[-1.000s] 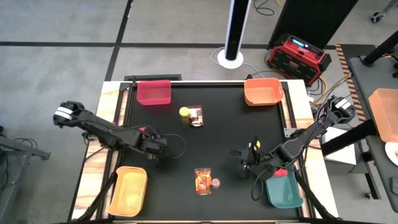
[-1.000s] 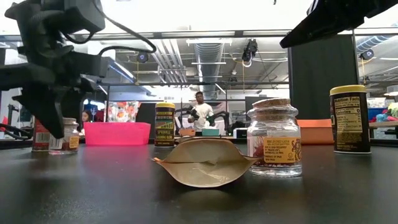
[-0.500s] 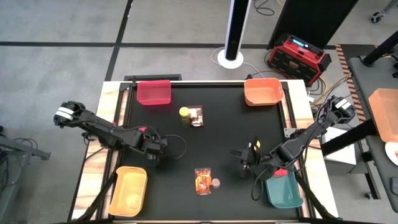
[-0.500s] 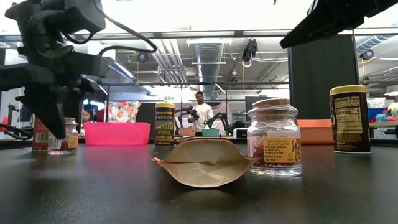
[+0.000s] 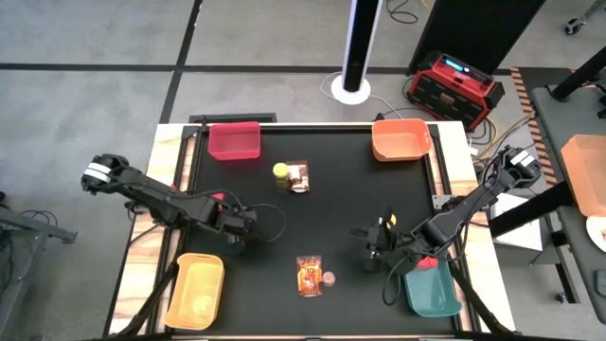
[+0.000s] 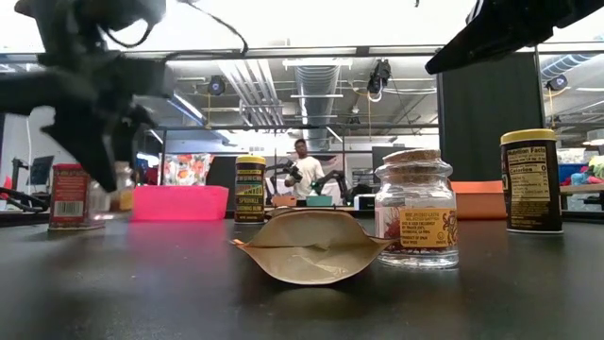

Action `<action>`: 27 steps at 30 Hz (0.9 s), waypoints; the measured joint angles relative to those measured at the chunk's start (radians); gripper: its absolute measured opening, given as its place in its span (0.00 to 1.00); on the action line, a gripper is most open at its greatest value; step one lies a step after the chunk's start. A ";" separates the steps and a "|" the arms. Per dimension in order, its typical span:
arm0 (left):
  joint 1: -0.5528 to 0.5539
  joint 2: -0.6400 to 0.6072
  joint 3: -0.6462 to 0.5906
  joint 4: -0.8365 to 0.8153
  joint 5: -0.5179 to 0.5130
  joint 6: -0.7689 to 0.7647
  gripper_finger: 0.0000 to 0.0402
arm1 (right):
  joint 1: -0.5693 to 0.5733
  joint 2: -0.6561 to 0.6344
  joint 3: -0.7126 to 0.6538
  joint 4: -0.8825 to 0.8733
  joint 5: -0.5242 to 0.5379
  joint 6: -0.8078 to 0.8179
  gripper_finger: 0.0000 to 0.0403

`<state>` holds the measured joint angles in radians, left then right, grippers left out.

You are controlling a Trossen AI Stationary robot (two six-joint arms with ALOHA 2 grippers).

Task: Sort spices by type
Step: Put the top brown seasoning bottle into the yellow bin

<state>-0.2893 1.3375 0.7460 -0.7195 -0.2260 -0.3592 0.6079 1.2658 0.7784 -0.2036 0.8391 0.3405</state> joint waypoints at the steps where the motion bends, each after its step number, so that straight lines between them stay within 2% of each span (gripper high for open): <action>1: -0.001 0.000 0.013 -0.001 0.000 0.000 0.42 | 0.000 0.000 0.000 0.000 0.000 0.000 0.02; 8: -0.058 -0.001 0.139 -0.003 0.030 -0.001 0.42 | 0.000 0.000 -0.001 0.000 -0.001 0.000 0.02; 15: -0.200 -0.001 0.277 -0.027 0.053 -0.056 0.42 | 0.000 0.000 -0.001 0.000 -0.002 -0.012 0.02; 22: -0.317 -0.001 0.398 -0.144 0.053 -0.220 0.41 | 0.000 0.000 -0.001 0.000 -0.002 -0.039 0.02; 27: -0.418 -0.001 0.482 -0.262 0.110 -0.409 0.41 | 0.000 0.000 -0.001 0.000 -0.005 -0.050 0.02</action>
<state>-0.7077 1.3365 1.2275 -0.9810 -0.1165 -0.7686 0.6082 1.2659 0.7776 -0.2035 0.8341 0.2910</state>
